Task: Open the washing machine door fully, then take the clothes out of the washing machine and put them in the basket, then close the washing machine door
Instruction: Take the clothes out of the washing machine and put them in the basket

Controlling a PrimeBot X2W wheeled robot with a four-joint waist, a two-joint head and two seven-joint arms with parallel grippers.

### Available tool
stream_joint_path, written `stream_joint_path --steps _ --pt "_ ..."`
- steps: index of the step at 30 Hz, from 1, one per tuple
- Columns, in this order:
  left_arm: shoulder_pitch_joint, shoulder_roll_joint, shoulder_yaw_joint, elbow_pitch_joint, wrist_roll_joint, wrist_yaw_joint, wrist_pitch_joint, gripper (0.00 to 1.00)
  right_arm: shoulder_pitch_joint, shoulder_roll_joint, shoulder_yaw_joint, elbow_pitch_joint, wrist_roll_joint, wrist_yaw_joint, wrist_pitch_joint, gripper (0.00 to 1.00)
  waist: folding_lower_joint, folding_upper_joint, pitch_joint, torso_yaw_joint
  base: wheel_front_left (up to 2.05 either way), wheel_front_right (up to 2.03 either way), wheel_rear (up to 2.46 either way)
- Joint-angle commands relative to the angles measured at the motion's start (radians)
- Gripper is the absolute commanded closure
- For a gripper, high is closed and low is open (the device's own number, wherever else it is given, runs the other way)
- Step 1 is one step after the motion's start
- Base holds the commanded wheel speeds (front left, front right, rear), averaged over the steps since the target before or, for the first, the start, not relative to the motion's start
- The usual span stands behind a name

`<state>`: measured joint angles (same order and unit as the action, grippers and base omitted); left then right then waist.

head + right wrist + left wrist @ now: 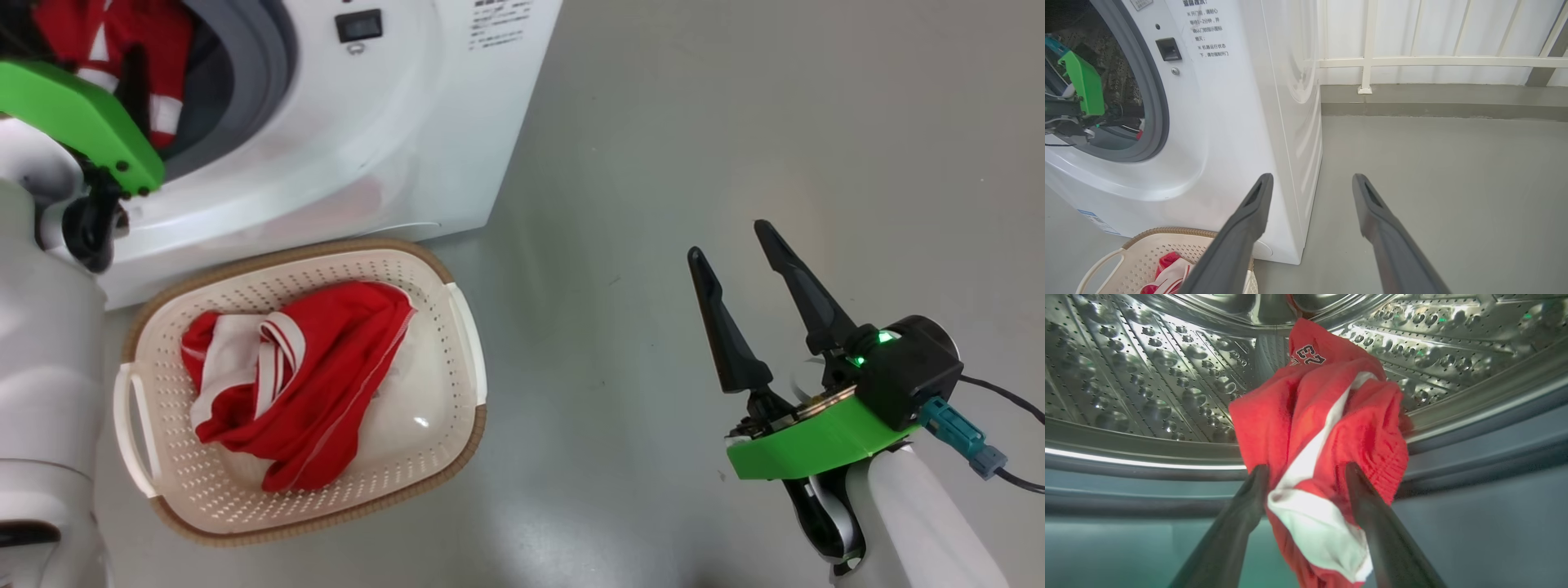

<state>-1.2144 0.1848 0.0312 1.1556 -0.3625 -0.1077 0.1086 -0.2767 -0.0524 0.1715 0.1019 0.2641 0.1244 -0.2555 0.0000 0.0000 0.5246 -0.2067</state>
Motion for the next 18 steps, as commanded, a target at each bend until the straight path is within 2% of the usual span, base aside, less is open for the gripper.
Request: stream_joint_path --steps 1,8,9,10,11,18 --pt "-0.019 0.054 0.001 -0.012 0.005 -0.004 0.011 0.00 -0.016 0.002 0.021 -0.020 0.013 0.006 -0.006 0.00 0.0000 0.0000 0.003 -0.007 0.00 0.00 0.00" --pt "-0.028 0.074 -0.043 0.019 0.041 0.024 0.022 0.01 -0.020 0.002 0.067 -0.021 0.048 0.006 -0.006 0.00 0.0000 0.0000 0.022 -0.024 0.00 0.00 0.00" --pt "-0.028 0.074 -0.048 0.021 0.045 0.027 0.019 0.30 -0.020 0.002 0.068 -0.022 0.048 0.006 -0.006 0.00 0.0000 0.0000 0.024 -0.024 0.00 0.00 0.00" --pt "-0.029 0.074 -0.050 0.022 0.046 0.030 0.015 0.72 -0.020 0.002 0.067 -0.023 0.049 0.006 -0.006 0.00 0.0000 0.0000 0.026 -0.023 0.00 0.00 0.00" --pt "-0.029 0.072 -0.049 0.024 0.042 0.030 0.012 1.00 -0.020 0.002 0.066 -0.023 0.048 0.006 -0.006 0.00 0.0000 0.0000 0.028 -0.023 0.00 0.00 0.00" --pt "-0.014 0.050 -0.046 0.011 0.025 0.024 -0.092 1.00 -0.027 0.000 0.054 -0.018 0.036 0.006 -0.006 0.00 0.0000 0.0000 0.024 0.002 0.00 0.00 0.00"
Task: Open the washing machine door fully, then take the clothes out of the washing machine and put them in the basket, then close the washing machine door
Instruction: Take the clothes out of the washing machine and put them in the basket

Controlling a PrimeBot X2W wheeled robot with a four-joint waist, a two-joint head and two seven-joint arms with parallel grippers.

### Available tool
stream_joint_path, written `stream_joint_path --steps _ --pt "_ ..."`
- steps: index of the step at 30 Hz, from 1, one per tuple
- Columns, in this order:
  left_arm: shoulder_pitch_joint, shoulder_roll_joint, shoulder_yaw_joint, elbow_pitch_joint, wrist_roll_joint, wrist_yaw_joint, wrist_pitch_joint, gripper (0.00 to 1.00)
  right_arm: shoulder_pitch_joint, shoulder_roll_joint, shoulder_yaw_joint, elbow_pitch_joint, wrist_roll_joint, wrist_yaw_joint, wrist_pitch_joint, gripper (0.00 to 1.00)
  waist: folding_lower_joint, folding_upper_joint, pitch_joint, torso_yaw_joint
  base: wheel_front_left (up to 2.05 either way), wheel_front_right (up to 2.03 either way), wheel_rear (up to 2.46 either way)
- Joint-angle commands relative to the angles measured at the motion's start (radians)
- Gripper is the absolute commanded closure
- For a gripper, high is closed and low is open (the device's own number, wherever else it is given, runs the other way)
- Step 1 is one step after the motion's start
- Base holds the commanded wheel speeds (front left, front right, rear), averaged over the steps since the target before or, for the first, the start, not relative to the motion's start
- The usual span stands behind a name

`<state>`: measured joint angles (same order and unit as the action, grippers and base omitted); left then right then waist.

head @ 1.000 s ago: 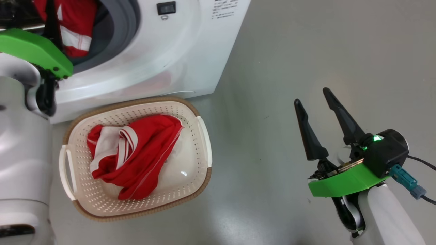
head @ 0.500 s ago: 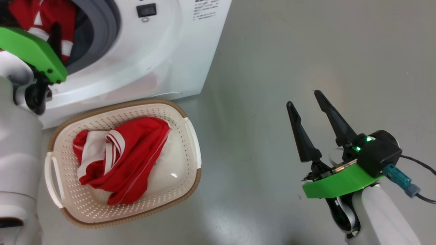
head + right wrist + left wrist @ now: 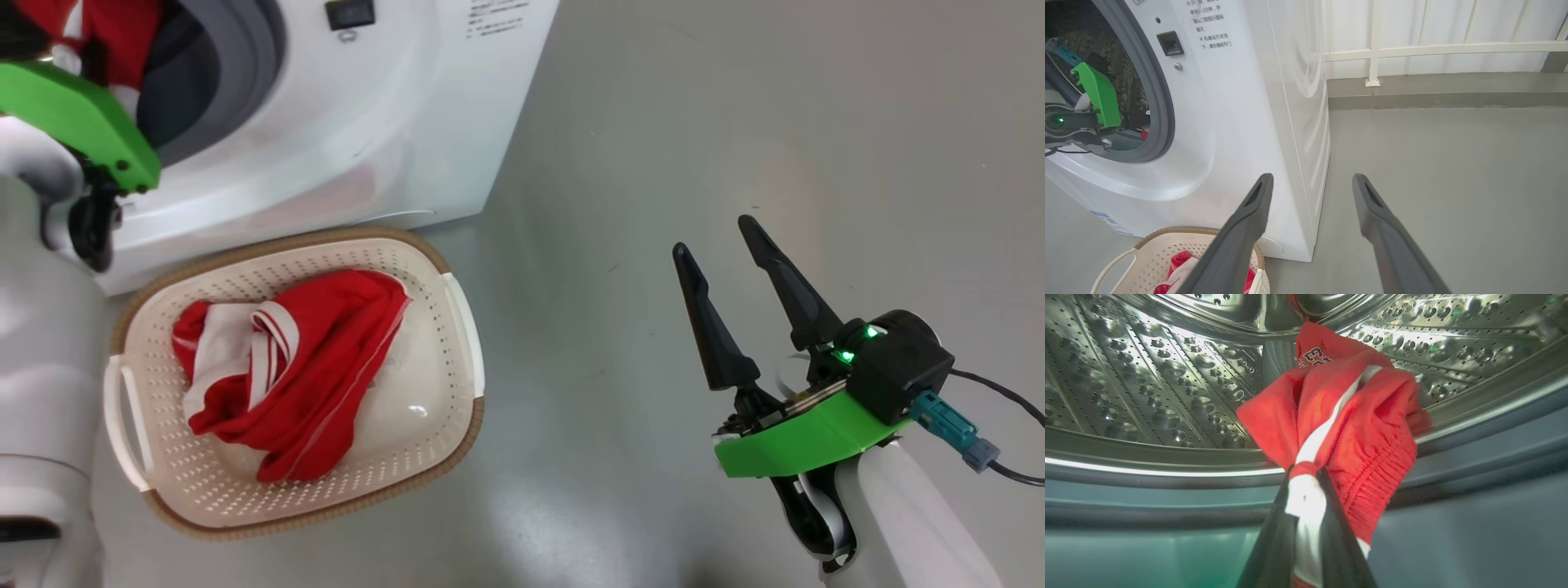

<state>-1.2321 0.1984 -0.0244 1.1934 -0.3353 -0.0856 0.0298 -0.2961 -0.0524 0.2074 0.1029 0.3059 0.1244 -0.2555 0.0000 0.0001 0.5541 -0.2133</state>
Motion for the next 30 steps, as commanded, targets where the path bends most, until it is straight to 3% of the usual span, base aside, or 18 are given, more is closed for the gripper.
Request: stream_joint_path --steps 1,9,16,24,30 --pt "0.010 0.032 0.010 -0.030 -0.005 0.001 -0.035 1.00 -0.008 -0.001 0.018 -0.018 -0.008 0.006 -0.006 0.00 0.0000 -0.0001 -0.010 0.014 0.00 0.00 0.00" --pt "0.061 0.017 -0.008 -0.063 0.005 0.000 -0.221 1.00 -0.009 -0.008 0.015 -0.016 -0.015 0.006 -0.006 0.00 0.0000 -0.0001 -0.037 0.056 0.00 0.00 0.00" --pt "0.115 0.004 -0.014 -0.126 0.013 0.002 -0.284 1.00 -0.003 -0.016 0.006 -0.013 -0.021 0.006 -0.006 0.00 0.0000 -0.0001 -0.066 0.093 0.00 0.00 0.00" --pt "0.302 -0.023 0.025 -0.423 0.046 0.031 -0.291 1.00 0.013 -0.022 -0.004 -0.013 -0.021 0.006 -0.006 0.00 0.0000 -0.0001 -0.127 0.131 0.00 0.00 0.00" --pt "0.458 -0.067 0.063 -0.611 0.064 0.027 -0.291 1.00 0.045 -0.023 -0.027 -0.010 -0.023 0.006 -0.006 0.00 0.0000 -0.0001 -0.184 0.161 0.00 0.00 0.00"
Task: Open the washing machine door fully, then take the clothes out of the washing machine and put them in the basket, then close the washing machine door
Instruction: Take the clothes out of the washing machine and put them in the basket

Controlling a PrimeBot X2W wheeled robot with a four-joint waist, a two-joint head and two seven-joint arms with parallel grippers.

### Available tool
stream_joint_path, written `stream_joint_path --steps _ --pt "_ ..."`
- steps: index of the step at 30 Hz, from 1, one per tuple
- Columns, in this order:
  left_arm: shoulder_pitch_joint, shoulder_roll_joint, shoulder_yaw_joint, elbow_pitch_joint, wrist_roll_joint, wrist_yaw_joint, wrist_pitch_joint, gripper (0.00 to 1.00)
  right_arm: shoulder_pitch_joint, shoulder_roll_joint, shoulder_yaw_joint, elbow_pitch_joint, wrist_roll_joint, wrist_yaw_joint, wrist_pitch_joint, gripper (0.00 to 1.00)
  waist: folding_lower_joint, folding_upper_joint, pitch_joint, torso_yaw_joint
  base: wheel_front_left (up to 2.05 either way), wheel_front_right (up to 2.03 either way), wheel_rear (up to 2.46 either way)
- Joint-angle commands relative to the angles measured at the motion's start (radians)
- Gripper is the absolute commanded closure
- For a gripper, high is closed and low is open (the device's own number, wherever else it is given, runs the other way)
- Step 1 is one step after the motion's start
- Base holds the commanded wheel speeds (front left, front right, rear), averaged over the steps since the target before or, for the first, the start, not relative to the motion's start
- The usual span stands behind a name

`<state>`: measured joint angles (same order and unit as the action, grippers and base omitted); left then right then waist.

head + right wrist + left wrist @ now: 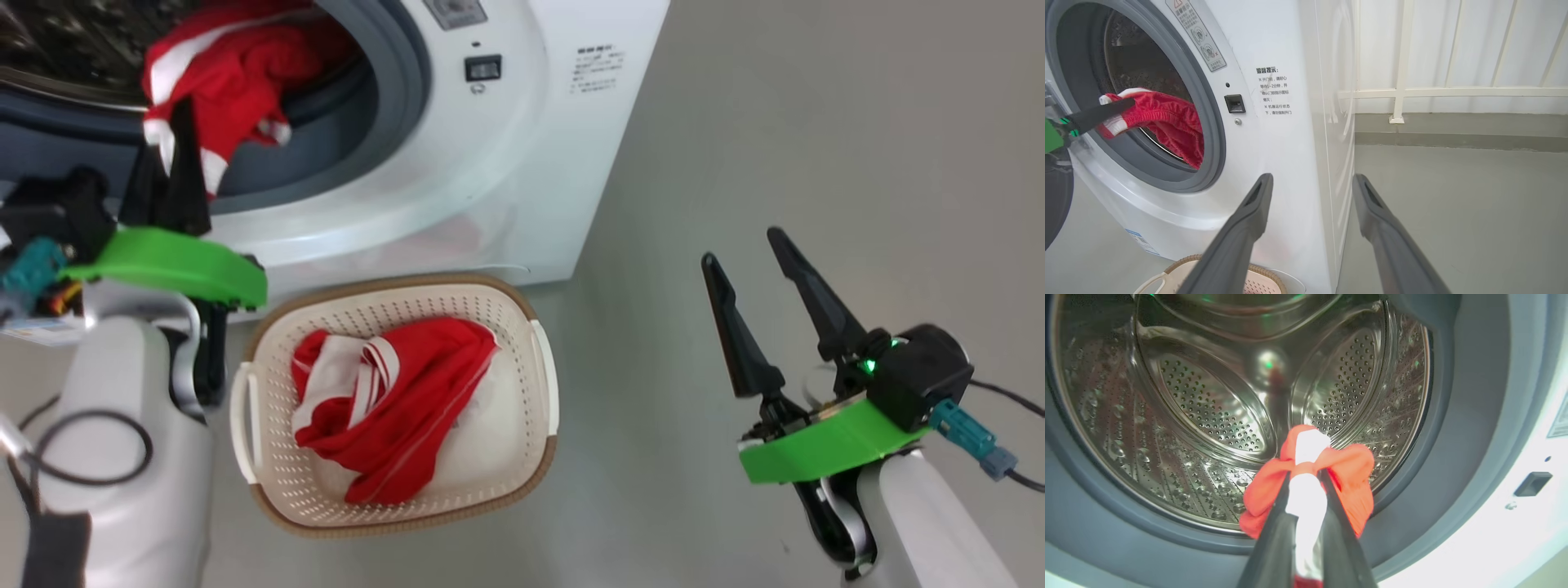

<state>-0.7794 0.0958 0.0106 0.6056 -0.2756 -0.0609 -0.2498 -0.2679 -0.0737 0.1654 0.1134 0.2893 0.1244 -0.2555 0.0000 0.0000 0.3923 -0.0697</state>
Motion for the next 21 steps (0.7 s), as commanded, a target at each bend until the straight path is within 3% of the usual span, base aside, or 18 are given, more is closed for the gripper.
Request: stream_joint_path --steps 1,15,21 --pt "0.024 0.030 0.032 -0.039 0.007 0.002 -0.012 1.00 0.022 0.000 0.014 -0.019 -0.006 0.006 -0.006 0.00 0.0000 0.0000 -0.032 0.020 0.00 0.00 0.00" --pt "0.250 -0.012 0.052 -0.217 0.036 0.000 -0.012 1.00 0.095 0.010 0.004 -0.002 0.001 0.006 -0.006 0.00 0.0000 0.0000 -0.186 0.040 0.00 0.00 0.00" --pt "0.342 -0.025 0.034 -0.321 0.035 0.020 -0.012 1.00 0.120 0.010 -0.001 -0.001 0.001 0.006 -0.006 0.00 0.0000 0.0000 -0.225 0.036 0.00 0.00 0.00"
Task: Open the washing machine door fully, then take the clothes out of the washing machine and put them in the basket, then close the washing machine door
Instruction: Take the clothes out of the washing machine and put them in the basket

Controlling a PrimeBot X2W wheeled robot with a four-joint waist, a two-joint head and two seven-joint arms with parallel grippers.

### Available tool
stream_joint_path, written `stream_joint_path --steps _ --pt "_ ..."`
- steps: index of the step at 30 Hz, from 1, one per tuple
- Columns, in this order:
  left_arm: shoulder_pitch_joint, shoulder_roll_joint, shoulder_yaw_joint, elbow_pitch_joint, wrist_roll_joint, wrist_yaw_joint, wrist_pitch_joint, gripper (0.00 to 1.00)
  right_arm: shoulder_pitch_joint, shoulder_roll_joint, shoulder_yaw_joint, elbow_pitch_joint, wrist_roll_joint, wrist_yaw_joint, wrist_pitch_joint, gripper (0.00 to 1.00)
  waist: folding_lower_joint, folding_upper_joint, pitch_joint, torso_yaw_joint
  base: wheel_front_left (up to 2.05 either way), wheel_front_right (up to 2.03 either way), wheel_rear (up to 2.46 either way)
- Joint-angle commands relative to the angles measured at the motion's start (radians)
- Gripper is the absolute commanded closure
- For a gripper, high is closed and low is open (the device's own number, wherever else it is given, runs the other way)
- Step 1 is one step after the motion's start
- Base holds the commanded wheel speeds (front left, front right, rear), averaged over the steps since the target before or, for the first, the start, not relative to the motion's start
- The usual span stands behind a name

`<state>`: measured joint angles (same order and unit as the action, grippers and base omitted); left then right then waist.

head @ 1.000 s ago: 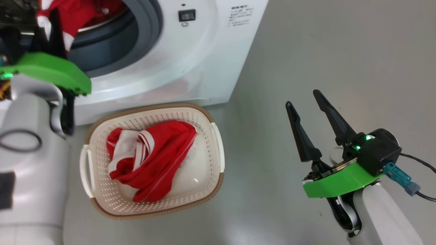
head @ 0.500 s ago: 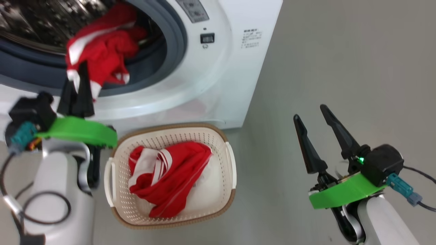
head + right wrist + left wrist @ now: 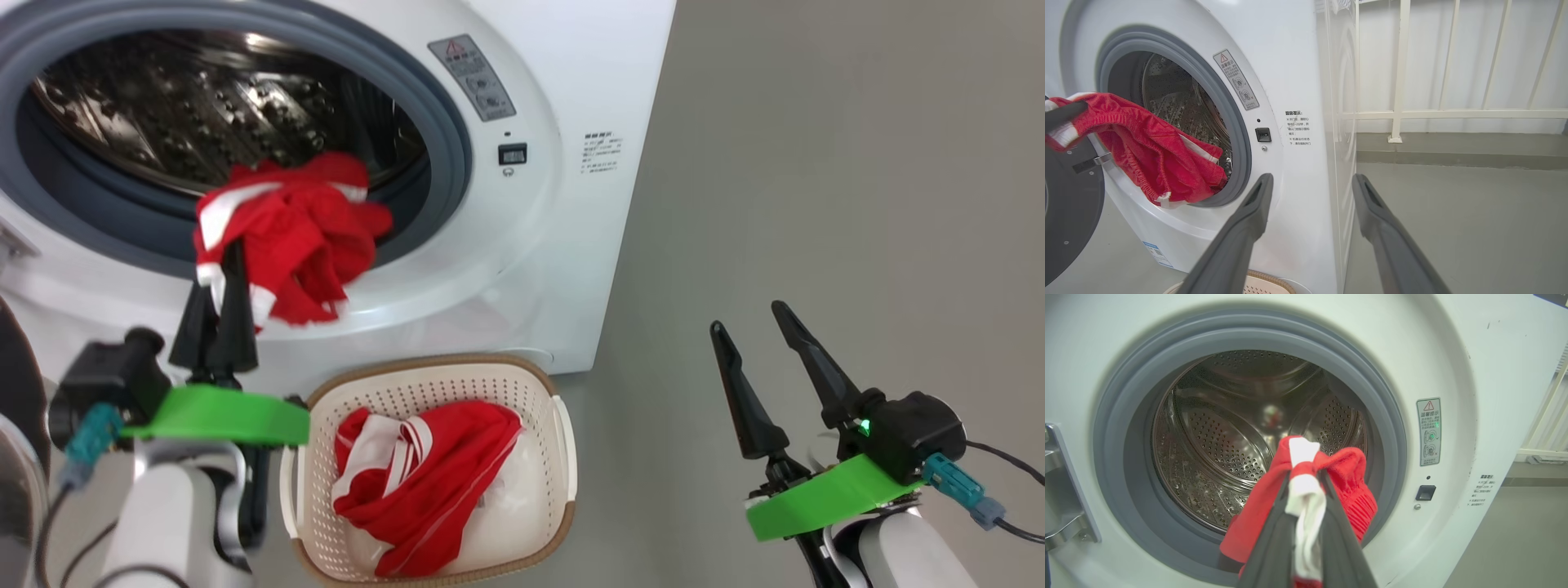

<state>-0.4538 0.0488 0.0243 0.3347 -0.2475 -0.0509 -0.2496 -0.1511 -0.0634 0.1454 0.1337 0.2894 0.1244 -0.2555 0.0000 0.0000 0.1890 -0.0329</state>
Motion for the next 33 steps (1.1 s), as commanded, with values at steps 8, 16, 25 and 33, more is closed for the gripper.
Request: stream_joint_path --steps 8,16,25,33 --pt "0.127 0.010 -0.013 -0.160 -0.026 0.039 0.028 1.00 0.016 0.005 0.007 -0.026 0.043 0.006 -0.006 0.00 0.0000 0.0000 -0.029 -0.008 0.00 0.00 0.00" --pt "0.166 0.005 -0.041 -0.092 -0.074 0.056 0.059 1.00 0.005 0.006 0.013 -0.026 0.022 0.006 -0.006 0.00 0.0000 0.0000 0.014 -0.021 0.00 0.00 0.00" --pt "0.108 0.003 -0.074 0.143 -0.111 0.058 0.025 1.00 -0.024 0.008 0.016 -0.026 0.020 0.006 -0.006 0.00 0.0000 0.0000 0.085 -0.041 0.00 0.00 0.00" --pt "0.014 0.002 -0.100 0.336 -0.141 0.035 0.003 1.00 -0.051 0.006 0.015 -0.031 0.006 0.006 -0.006 0.00 0.0000 0.0000 0.148 -0.038 0.00 0.00 0.00"
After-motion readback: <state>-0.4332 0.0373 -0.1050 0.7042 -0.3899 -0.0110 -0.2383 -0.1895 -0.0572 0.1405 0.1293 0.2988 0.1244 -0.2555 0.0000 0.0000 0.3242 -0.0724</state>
